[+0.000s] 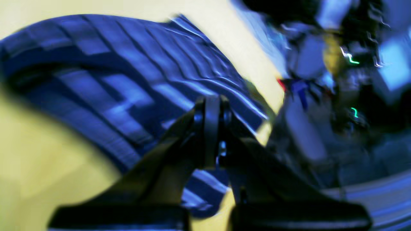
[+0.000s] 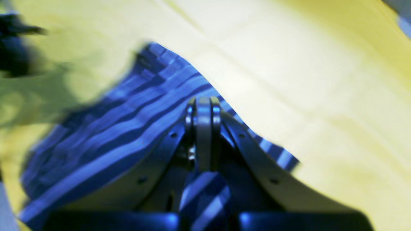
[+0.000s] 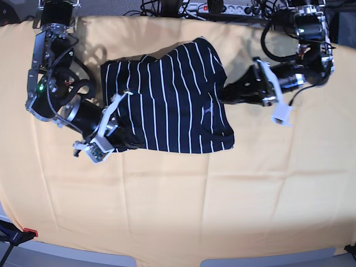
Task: Fold the T-shirt properly
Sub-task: 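Hold the folded bundle with both grippers and flatten it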
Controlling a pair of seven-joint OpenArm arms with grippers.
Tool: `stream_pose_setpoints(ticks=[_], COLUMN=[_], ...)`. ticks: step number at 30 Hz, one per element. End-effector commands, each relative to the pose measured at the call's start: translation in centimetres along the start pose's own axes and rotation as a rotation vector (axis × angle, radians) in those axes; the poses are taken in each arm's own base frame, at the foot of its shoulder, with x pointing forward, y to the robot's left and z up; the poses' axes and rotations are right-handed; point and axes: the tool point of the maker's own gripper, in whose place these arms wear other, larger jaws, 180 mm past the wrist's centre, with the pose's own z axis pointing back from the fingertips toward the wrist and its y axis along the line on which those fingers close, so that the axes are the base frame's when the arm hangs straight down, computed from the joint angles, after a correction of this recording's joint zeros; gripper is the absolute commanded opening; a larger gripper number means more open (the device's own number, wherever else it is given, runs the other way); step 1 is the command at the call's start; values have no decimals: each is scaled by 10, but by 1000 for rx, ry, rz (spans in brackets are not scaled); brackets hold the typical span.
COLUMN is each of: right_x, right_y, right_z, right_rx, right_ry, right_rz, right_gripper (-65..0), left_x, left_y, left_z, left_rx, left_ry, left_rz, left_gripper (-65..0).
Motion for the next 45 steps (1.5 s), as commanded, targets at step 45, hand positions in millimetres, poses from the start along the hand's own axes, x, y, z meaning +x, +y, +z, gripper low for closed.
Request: stream_pose_setpoints(ticks=[45], right_x=[-115], right_y=[23], right_z=[-2], right_rx=[231], right_ry=[380], right_rz=[-12], right_gripper=[-650], left_x=[-100], left_y=[152], left_z=[-17], left_rx=[485], left_ry=[679], left_rz=[-444], left_gripper=[-650])
